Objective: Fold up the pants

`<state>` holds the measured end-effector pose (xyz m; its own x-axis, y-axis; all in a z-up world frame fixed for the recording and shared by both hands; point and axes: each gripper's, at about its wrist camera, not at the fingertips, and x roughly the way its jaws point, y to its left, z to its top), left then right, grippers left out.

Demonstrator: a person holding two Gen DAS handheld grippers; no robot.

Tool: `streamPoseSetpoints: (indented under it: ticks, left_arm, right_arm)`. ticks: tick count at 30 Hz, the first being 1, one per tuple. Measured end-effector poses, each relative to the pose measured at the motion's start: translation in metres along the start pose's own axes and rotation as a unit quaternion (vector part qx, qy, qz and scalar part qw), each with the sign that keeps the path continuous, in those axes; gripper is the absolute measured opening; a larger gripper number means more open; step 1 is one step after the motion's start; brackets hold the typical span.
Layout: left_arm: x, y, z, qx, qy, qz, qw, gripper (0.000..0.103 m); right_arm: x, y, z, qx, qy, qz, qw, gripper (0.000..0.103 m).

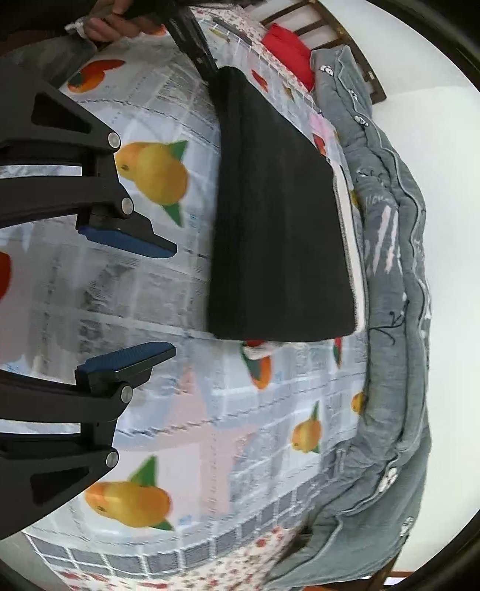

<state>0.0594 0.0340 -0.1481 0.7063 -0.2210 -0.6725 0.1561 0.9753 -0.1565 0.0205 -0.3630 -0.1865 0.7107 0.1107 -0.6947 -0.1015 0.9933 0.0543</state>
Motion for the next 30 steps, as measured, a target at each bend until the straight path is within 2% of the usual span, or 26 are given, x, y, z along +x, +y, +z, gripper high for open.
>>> streamPoseSetpoints:
  ticks: [5,8,12,15,17,19,24,30]
  left_arm:
    - [-0.006,0.001,0.022,-0.013,-0.021,-0.017,0.9996,0.043]
    - [0.005,-0.014,0.047,0.0,-0.027,-0.028,0.9992,0.043]
    - [0.028,-0.044,0.065,0.03,-0.019,-0.033,0.9988,0.045]
    - [0.062,-0.058,0.053,0.06,0.033,0.003,0.9976,0.05]
    - [0.059,-0.062,0.04,0.079,0.003,0.009,0.9968,0.05]
    - [0.055,-0.062,0.032,0.087,0.001,0.012,0.9961,0.05]
    - [0.05,-0.053,0.032,0.055,0.004,-0.008,0.9985,0.05]
    - [0.049,-0.055,0.023,0.044,-0.019,0.01,0.9988,0.051]
  right_arm:
    - [0.009,0.003,0.03,-0.016,-0.022,-0.005,1.0,0.047]
    - [0.018,0.008,0.049,-0.015,-0.033,0.003,0.999,0.047]
    - [0.034,0.012,0.057,-0.018,-0.044,0.017,0.999,0.047]
    - [0.064,0.015,0.046,-0.045,0.0,-0.001,0.999,0.047]
    - [0.068,0.014,0.036,-0.052,-0.004,-0.006,0.999,0.047]
    - [0.066,0.011,0.033,-0.051,-0.006,-0.004,0.999,0.047]
    - [0.067,0.011,0.03,-0.044,-0.017,-0.006,0.999,0.047]
    - [0.067,0.013,0.023,-0.043,-0.041,-0.015,0.998,0.047]
